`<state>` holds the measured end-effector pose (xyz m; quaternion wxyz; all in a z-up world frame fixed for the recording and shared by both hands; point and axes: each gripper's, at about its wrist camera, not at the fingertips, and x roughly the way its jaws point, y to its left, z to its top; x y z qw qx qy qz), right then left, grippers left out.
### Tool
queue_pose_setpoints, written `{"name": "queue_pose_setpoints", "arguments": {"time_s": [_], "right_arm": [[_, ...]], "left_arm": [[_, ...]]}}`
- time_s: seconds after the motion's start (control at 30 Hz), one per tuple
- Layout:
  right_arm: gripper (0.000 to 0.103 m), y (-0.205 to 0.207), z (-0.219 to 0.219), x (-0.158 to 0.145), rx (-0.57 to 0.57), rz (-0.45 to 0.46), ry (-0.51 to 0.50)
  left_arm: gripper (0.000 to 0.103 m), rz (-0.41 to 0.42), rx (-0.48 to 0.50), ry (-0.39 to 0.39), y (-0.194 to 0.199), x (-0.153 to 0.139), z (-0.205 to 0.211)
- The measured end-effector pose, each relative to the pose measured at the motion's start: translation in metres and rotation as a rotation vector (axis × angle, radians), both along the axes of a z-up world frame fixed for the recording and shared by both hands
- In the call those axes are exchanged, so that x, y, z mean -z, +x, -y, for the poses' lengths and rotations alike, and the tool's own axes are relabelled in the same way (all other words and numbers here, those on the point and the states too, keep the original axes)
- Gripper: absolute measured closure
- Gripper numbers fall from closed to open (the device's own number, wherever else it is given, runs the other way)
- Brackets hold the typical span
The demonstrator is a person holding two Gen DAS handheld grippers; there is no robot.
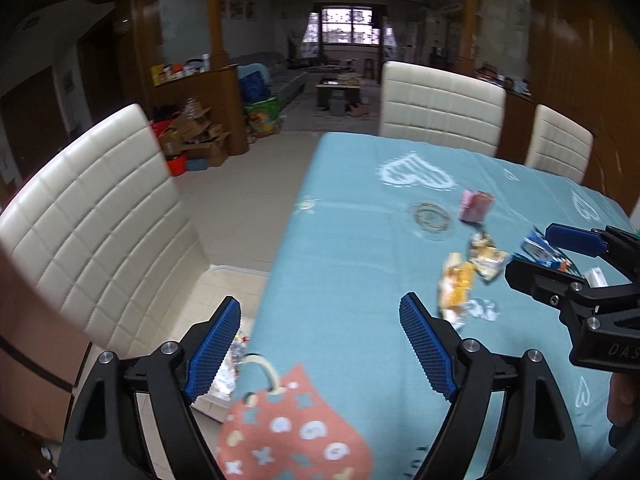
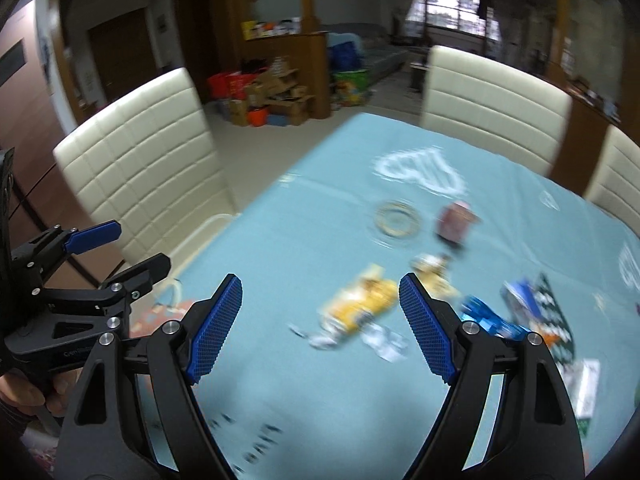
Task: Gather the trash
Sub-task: 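Move both open tools back over the table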
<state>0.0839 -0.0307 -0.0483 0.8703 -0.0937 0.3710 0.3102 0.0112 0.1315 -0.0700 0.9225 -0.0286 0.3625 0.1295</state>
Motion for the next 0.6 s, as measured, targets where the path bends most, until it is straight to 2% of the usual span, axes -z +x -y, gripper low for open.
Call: {"name": "queue_pose_setpoints", "arguments": {"time_s": [0.3,0.6], "right_arm": [[0.022,0.004,0.087,0.003,0.182,-0.009,-0.018],[0.021,0.007,0.159,0.02,0.352,-0.057,-0.025]], "left_arm": [[0.022,-0.004,0.159,-0.002,0.022,-0.002,0.072],[0.02,-0.032,0.224,0.012,0.041,0.01,0.108]]}}
